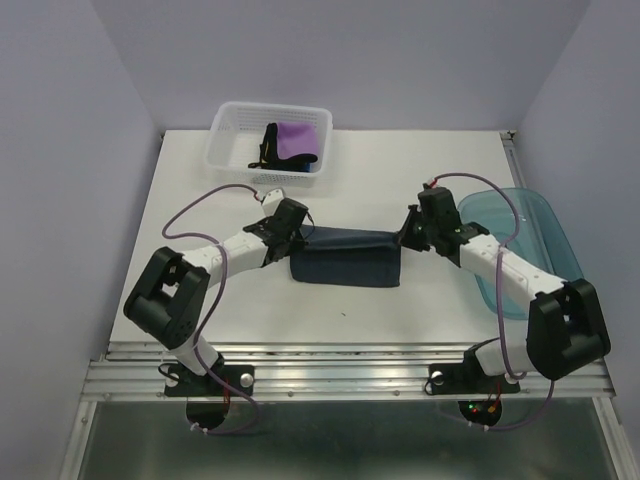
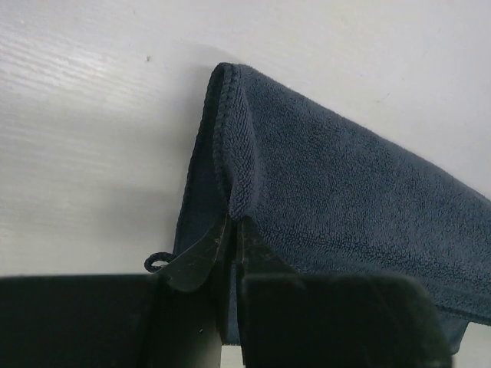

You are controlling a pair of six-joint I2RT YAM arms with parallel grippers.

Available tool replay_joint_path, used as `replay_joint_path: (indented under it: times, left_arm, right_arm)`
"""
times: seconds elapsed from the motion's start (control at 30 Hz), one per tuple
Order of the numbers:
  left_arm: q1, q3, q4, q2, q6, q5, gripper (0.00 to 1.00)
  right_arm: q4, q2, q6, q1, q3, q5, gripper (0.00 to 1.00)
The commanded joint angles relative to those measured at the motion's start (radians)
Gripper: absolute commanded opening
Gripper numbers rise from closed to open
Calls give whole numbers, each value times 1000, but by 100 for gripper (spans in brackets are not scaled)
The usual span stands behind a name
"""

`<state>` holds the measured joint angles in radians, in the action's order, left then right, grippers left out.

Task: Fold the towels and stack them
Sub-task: Fold the towel

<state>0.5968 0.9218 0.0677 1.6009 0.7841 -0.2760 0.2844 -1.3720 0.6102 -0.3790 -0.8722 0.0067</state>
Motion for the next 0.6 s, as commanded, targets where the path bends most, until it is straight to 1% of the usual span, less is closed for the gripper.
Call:
replay_joint_path:
  times: [0.0,0.2,0.57]
  left_arm:
    - [12,-50,-12,-70,46,-22,0]
    - [43,-70,-13,-87,66,-12,0]
    - [75,-92,75,-142,133,-60,0]
  right_arm:
    - [2,59,13,6,42,-1,1]
    - [-17,102,16,6,110,-62,1]
    - [-22,116,13,5,156,-71,1]
